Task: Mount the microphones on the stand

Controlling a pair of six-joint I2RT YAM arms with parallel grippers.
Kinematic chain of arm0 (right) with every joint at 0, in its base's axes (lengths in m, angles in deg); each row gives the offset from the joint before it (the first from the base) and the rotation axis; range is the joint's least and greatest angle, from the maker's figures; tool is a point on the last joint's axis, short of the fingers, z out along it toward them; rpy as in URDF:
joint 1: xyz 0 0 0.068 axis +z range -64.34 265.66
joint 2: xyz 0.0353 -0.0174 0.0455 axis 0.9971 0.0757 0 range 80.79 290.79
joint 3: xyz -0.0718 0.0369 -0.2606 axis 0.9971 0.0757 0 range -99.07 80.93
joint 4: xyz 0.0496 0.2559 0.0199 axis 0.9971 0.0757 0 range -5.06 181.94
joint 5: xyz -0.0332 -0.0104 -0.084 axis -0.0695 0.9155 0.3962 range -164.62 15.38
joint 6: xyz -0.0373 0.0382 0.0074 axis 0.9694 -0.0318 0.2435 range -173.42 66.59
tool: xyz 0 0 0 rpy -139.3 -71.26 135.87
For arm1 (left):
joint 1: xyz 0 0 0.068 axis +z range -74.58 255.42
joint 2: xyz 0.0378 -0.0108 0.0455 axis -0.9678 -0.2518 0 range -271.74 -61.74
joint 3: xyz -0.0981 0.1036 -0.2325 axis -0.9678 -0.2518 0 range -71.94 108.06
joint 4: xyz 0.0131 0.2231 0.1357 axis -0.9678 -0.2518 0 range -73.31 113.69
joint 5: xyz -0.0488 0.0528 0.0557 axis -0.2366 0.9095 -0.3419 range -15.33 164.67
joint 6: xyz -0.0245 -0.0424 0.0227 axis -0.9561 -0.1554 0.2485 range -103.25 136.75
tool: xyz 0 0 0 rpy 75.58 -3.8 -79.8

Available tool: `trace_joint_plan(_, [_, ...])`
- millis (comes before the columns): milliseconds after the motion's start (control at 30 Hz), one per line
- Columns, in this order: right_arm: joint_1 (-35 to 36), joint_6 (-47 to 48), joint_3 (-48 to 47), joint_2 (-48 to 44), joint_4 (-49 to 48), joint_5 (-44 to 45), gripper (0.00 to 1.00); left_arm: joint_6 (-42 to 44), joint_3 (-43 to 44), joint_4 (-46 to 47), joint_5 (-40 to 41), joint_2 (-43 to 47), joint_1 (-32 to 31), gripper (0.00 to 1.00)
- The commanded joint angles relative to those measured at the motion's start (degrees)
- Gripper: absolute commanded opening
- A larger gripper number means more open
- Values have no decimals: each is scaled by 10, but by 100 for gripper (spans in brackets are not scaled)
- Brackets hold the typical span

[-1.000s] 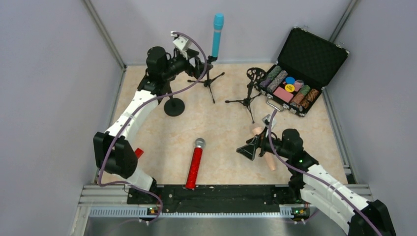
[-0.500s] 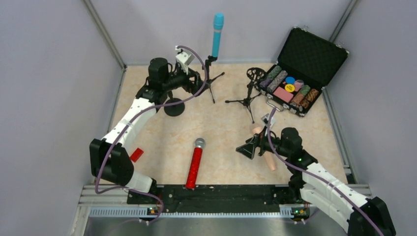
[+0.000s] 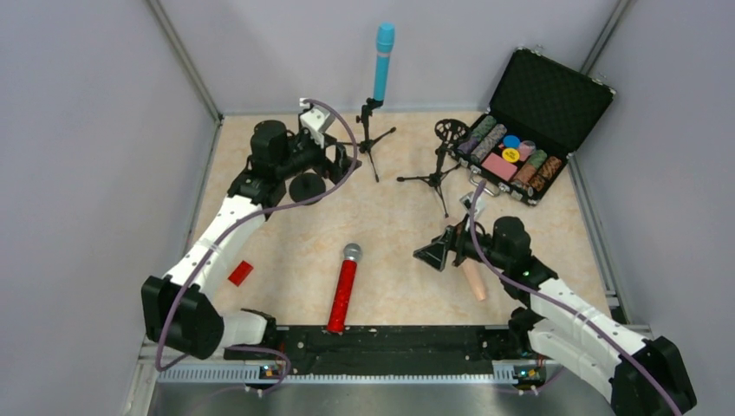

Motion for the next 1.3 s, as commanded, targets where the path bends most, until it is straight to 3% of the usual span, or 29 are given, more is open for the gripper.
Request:
trace_joint_plan(0, [-6, 7, -51, 12, -21, 7, 98, 55, -23, 32, 68, 59, -6, 99])
trace_joint_plan(367, [-6, 4, -85, 53, -46, -13, 98, 135, -29, -7, 240, 102, -12, 99])
trace_joint_plan(667, [-6, 1, -102, 73, -59, -17, 98, 137, -17, -30, 351, 82, -10, 99])
trace_joint_plan(933, [-6, -10, -96, 88, -80, -27, 98, 125, -16, -18, 361, 48, 24, 99])
trace_joint_plan(1267, [-6, -29, -66, 87, -103, -36, 97, 77, 13, -4, 250, -27, 104, 96])
